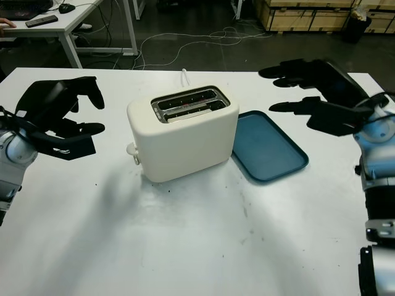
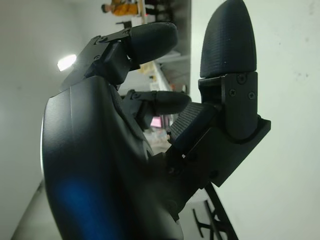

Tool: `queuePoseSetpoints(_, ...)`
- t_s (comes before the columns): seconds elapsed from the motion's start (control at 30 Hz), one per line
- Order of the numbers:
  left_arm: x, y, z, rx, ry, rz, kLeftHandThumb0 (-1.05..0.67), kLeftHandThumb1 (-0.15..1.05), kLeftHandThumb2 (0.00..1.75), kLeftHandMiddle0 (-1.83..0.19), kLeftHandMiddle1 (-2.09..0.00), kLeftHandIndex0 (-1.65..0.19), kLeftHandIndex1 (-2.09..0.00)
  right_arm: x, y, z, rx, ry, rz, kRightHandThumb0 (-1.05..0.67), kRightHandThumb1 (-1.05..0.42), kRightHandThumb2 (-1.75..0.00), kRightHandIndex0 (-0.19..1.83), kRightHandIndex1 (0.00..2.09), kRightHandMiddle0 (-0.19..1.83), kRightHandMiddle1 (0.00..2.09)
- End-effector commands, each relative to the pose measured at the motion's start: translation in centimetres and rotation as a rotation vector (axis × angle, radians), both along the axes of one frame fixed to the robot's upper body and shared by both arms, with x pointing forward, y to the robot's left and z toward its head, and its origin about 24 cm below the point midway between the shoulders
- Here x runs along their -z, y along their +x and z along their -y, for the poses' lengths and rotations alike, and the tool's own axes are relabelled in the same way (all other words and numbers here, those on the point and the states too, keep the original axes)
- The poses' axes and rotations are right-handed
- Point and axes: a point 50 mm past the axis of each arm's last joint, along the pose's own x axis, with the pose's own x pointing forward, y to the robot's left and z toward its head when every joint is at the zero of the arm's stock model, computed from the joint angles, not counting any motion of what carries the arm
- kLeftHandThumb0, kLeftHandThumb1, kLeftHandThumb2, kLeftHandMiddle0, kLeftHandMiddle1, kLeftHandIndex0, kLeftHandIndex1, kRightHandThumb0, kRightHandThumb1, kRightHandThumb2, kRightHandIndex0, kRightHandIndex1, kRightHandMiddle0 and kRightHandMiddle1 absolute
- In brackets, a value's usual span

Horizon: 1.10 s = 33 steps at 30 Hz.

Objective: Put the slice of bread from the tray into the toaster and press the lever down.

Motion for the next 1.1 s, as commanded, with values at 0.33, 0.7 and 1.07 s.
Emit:
queuePoseSetpoints(0.33, -1.3, -0.4, -0.2, -0.046, -0.011, 0.118, -0.84, 0.35, 1.08, -0.51, -1.68, -0.40, -1.50, 0.2, 0.1, -0.1, -0.026, -0.066, 0.023, -0.33, -0.77, 0.00, 0.80, 0.01, 0.73, 0.00)
queuePoseSetpoints(0.7, -0.5, -0.9, -0.7, -0.104, -0.049, 0.143, -0.84, 0.37, 1.14, -0.36, -1.67, -0.28, -1.50, 1.0, -0.2, 0.1, -0.034, 0.008, -0.022, -0.35, -0.80, -0.01, 0.73, 0.00, 0.67, 0.00)
queuePoseSetpoints(1.07, -0.3, -0.8, -0.6, -0.099, -0.054, 0.130, -0.84, 0.36, 1.10, -0.39, -1.66, -0.29, -1.51, 1.3, -0.3, 0.0, -0.043, 0.024, -0.019, -0.36, -0.81, 0.00, 0.74, 0.01, 0.67, 0.00)
